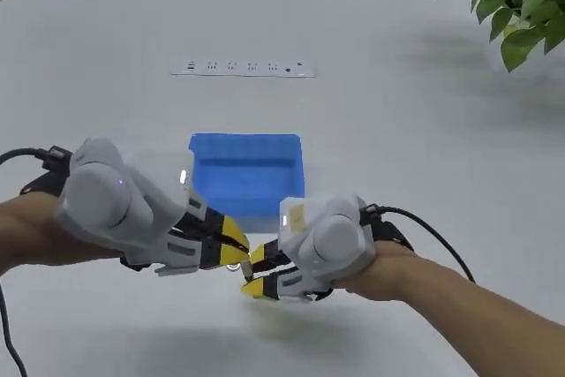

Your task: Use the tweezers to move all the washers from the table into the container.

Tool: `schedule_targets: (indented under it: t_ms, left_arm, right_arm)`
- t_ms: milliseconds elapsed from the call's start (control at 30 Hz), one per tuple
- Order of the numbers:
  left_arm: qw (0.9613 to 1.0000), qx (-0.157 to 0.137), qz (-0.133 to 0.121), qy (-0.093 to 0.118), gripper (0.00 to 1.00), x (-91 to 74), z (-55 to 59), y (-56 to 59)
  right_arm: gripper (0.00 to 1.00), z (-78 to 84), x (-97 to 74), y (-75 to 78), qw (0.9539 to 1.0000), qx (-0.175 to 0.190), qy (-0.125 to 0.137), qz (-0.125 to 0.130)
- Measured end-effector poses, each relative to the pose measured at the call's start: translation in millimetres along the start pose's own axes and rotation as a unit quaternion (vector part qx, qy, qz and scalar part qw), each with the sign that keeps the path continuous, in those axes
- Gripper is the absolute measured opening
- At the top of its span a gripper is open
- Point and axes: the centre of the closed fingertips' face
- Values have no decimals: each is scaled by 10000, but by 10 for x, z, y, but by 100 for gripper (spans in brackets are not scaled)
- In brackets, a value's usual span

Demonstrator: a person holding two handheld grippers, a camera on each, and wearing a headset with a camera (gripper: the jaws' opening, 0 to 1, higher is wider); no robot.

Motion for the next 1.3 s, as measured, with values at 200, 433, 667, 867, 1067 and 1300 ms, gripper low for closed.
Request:
schedule_targets:
  t_ms: [200,433,667,867,1067,1300]
  left_arm:
    - [10000,-22,-45,-37,5,-44,-4,-23]
    - [9999,1,-110,-99,5,-95,14,-71]
    - [9998,-17,-144,-160,5,-135,62,-118]
    - [9997,-41,-154,-198,5,-142,97,-141]
    - [9997,-62,-140,-196,5,-142,137,-169]
    - [9998,-123,-70,-109,5,-143,102,-159]
  right_arm:
    - [20,6,-23,7,10000,17,8,56]
    - [27,16,-82,23,9996,195,66,170]
    - [31,14,-138,65,9987,337,155,340]
    - [33,19,-161,89,9984,361,166,395]
    - [33,15,-162,98,9985,345,162,404]
    - [32,-10,-156,110,9984,323,196,409]
Point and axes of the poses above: the centre of the closed fingertips' face, and the gripper's own axes: x roughly forward along the fingers, y roughly to its right, z roughly out of its underside, and after that the axes turned 6 degrees about -x, right-handed
